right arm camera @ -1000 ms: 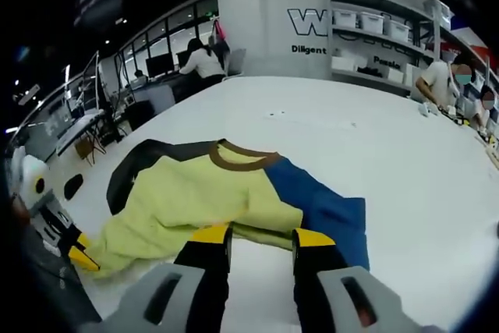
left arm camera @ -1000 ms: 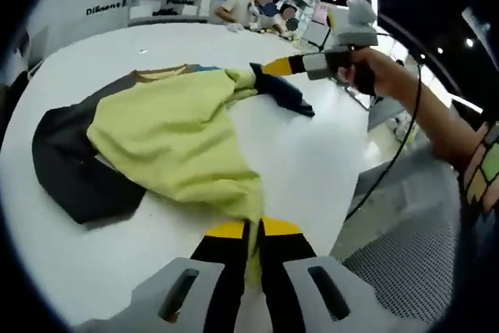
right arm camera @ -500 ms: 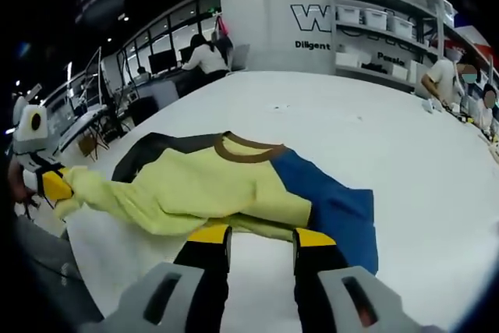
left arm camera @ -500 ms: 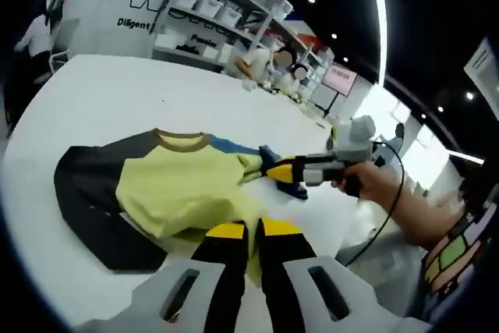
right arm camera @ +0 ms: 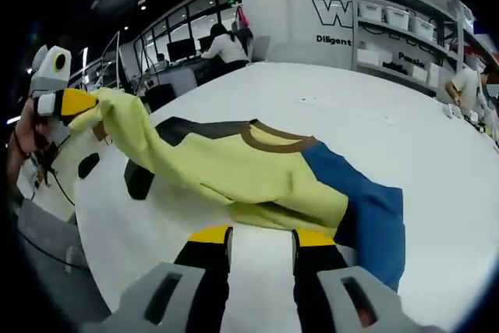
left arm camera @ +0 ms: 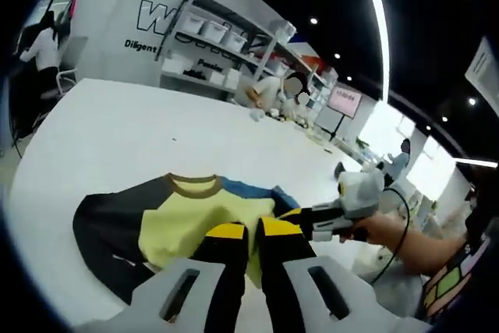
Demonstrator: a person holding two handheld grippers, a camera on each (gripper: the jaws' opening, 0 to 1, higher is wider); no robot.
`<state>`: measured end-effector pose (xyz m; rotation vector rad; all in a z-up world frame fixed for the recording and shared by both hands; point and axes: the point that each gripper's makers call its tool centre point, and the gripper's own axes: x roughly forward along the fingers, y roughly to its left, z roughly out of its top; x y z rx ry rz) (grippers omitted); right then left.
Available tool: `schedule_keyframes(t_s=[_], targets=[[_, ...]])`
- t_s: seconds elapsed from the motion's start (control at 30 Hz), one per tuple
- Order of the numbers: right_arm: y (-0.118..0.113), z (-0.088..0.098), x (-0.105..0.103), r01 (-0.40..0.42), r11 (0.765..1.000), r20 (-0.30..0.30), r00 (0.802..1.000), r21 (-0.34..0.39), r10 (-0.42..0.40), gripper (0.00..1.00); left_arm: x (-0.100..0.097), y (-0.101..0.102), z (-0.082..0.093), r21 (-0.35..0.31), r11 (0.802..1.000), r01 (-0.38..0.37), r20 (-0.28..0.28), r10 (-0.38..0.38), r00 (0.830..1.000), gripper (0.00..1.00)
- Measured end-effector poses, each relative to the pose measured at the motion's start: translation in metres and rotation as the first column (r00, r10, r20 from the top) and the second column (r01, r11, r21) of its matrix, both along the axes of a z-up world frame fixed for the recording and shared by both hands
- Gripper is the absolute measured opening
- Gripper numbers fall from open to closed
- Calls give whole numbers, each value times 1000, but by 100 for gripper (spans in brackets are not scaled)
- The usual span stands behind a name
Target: Fold the garment on the visible template until the final outline fits inside the template.
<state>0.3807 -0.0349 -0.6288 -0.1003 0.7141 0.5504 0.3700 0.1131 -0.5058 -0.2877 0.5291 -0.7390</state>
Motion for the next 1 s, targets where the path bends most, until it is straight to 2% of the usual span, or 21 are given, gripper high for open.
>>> schedule_keyframes(t_s=[0.17, 0.33, 0.5, 0.7, 0.9, 1.0], targets=[[17, -6, -3, -70, 997, -8, 998, -15, 70, 24, 19, 6, 11, 0, 1000, -30, 32, 30, 999, 0], [36, -14, 5, -164, 984, -5, 986, -64, 164, 22, 37, 9, 18, 7, 998, -56, 60, 56, 997, 0], [50, -16, 15, -200, 976, 5, 980, -82, 201, 21, 53, 13, 22, 16, 996, -83, 77, 82, 994, 0], [59, -28, 26, -239, 962, -9, 971, -130, 240, 19, 69, 23, 24, 39, 991, -127, 96, 123, 988, 0], [72, -34, 31, -276, 949, -8, 961, -151, 278, 17, 74, 28, 22, 44, 988, -147, 93, 143, 985, 0], [74, -40, 36, -289, 937, -5, 956, -194, 294, 16, 74, 29, 21, 47, 988, -150, 89, 145, 985, 0]])
